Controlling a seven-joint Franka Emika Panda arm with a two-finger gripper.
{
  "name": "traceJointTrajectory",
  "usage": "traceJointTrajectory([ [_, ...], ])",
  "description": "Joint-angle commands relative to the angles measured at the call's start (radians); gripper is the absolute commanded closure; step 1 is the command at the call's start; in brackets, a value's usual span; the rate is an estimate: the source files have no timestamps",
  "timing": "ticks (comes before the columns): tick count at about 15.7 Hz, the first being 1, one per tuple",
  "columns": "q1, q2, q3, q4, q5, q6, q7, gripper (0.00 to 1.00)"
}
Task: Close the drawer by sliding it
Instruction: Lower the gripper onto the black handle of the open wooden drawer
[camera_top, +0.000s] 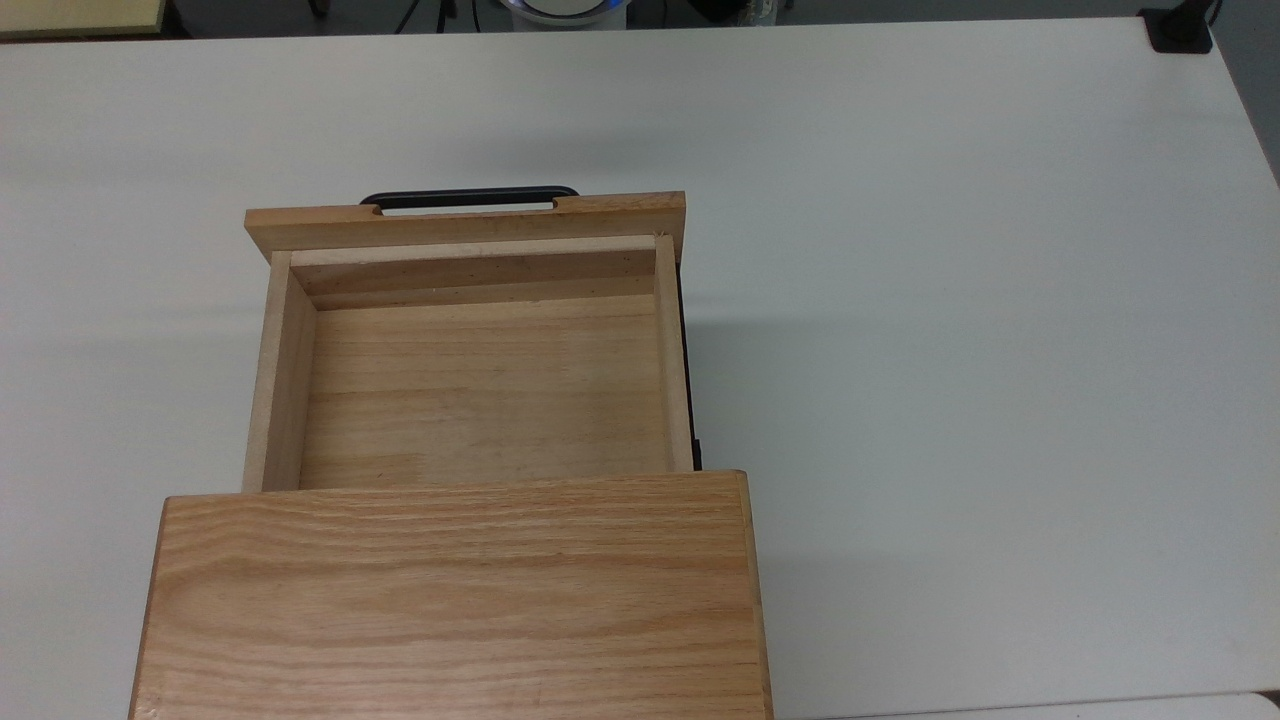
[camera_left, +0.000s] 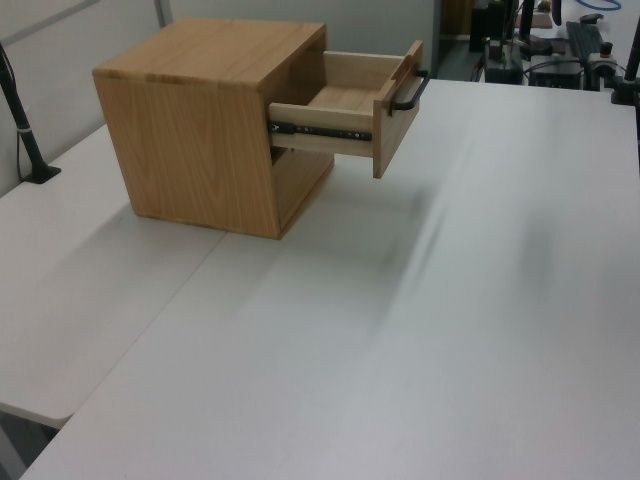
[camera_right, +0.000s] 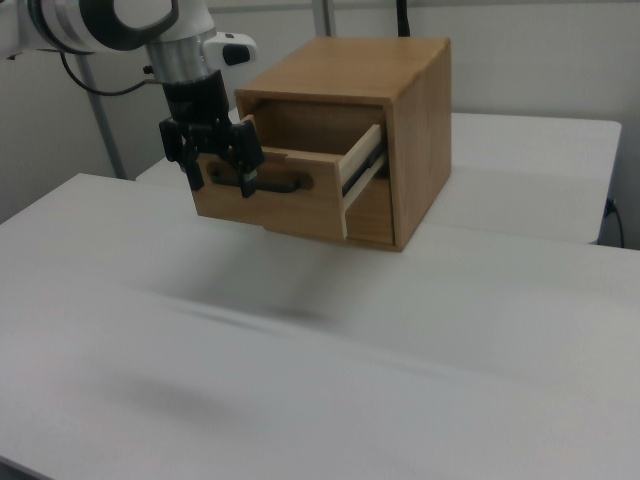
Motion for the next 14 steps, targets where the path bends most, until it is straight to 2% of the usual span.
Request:
traceJointTrajectory([
  [1,0.014,0.010,-0.019,0.025,0.021,-0.031,-0.020,0.01],
  [8,0.044,0.024,-0.018,0.021,0.015,-0.031,-0.021,0.00],
  [9,0.044,0.024,-0.018,0.021,0.016,-0.031,-0.026,0.03],
  [11,0.042,0.026,-0.018,0.022,0.022,-0.030,-0.031,0.37],
  [13,0.044,0.026,-0.018,0.021,0.027,-0.030,-0.034,0.63],
  [14,0.047,0.027,-0.016,0.022,0.050,-0.030,-0.040,0.73],
])
